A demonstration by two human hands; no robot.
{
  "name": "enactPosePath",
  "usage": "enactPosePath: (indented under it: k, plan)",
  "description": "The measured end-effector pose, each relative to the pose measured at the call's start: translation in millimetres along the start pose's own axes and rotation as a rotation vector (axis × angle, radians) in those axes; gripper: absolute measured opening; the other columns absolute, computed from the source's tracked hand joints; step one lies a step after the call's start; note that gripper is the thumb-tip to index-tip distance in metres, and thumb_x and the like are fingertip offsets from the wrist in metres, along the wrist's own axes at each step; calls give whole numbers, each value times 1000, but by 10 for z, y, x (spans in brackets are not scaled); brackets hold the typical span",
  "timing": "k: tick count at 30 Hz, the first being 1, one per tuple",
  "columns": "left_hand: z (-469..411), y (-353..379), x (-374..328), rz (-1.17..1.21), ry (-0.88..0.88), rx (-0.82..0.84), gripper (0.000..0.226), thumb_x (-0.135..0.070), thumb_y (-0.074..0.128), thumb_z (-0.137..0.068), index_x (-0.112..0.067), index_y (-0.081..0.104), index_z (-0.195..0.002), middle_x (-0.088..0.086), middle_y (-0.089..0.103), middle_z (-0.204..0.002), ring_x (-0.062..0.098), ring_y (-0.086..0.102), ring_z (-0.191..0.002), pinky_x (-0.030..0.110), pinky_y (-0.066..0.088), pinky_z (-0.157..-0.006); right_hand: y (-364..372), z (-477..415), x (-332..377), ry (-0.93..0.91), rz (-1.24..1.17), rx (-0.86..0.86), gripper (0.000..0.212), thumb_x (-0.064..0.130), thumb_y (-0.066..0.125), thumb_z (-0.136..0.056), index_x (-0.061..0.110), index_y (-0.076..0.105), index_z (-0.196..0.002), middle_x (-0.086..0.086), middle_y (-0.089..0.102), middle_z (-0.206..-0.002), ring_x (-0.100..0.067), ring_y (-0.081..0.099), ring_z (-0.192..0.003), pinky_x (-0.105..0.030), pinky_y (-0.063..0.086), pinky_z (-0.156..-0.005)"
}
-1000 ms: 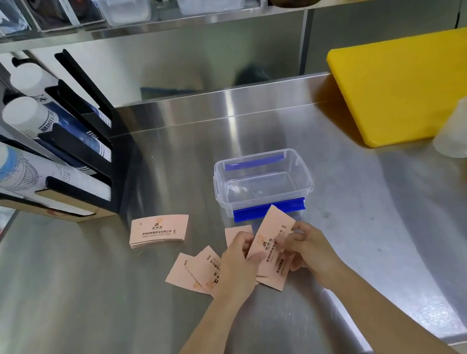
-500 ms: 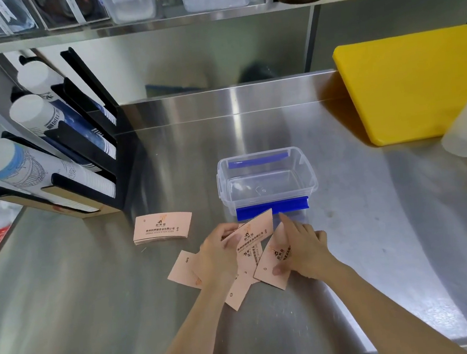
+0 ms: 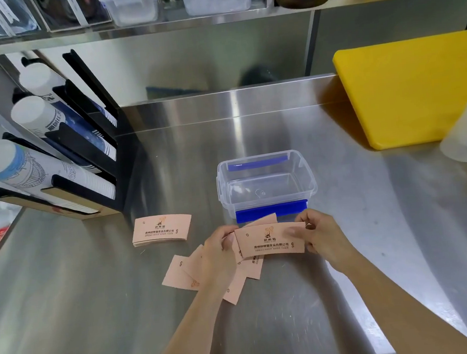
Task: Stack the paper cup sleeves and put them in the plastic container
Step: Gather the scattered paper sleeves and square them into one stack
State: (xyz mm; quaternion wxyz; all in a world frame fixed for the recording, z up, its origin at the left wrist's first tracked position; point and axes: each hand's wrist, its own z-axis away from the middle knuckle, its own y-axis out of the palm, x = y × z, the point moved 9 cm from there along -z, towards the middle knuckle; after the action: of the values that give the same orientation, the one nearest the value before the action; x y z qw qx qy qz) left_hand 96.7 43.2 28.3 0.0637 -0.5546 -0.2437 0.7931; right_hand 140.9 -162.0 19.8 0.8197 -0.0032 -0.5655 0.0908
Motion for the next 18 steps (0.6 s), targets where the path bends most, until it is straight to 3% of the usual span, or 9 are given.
enactPosePath:
  k: [4,6,9,12,14,16,18]
  plan:
    - [-22,35,-37,5,34,55,33,-12,31,-97,-21,61,-108,2,67,-105,7,57,-75,5,37,-41,-3,-106,-36,-55,217,-84,26,12,72,-76,17,48,-69,-17,65,-84,-23,63,-67,-19,42,-41]
    - [-23,69,-81,31,65,111,37,-7,28,-97,-18,62,-106,3,67,-103,4,57,-75,3,37,-41,28,-126,-51,-64,269,-79,24,14,71,-78,25,51,-84,-5,62,-85,-19,64,-70,-21,47,-43]
    - [15,145,-143,77,109,207,37,1,28,-95,-13,61,-106,2,62,-99,3,56,-79,3,42,-48,74,-124,-20,-106,304,-29,44,12,68,-80,37,48,-110,4,56,-86,-13,59,-71,-12,47,-41]
    - [18,228,-112,59,111,263,40,4,30,-93,-11,61,-114,5,64,-107,12,60,-93,2,45,-55,46,-145,-23,-145,382,-26,24,14,71,-78,26,61,-96,-3,59,-98,-18,57,-77,-6,44,-42]
    - [17,243,-71,105,96,246,43,4,30,-93,-16,61,-115,6,63,-116,13,58,-99,3,45,-61,9,-145,-55,-124,411,-33,14,15,71,-78,19,61,-86,-2,61,-92,-14,56,-70,-6,42,-42]
    - [-16,220,-1,239,49,191,35,-5,34,-95,-23,61,-110,4,64,-116,12,58,-101,13,47,-73,-34,-135,-54,-129,423,-54,11,14,69,-79,14,61,-86,1,59,-81,-12,52,-59,-8,42,-41]
    - [-62,200,70,300,23,149,17,-28,46,-94,-32,60,-102,1,67,-111,15,62,-102,27,48,-85,-72,-114,-32,-147,443,-86,10,12,67,-81,12,61,-89,4,57,-76,-15,51,-56,-11,43,-41]
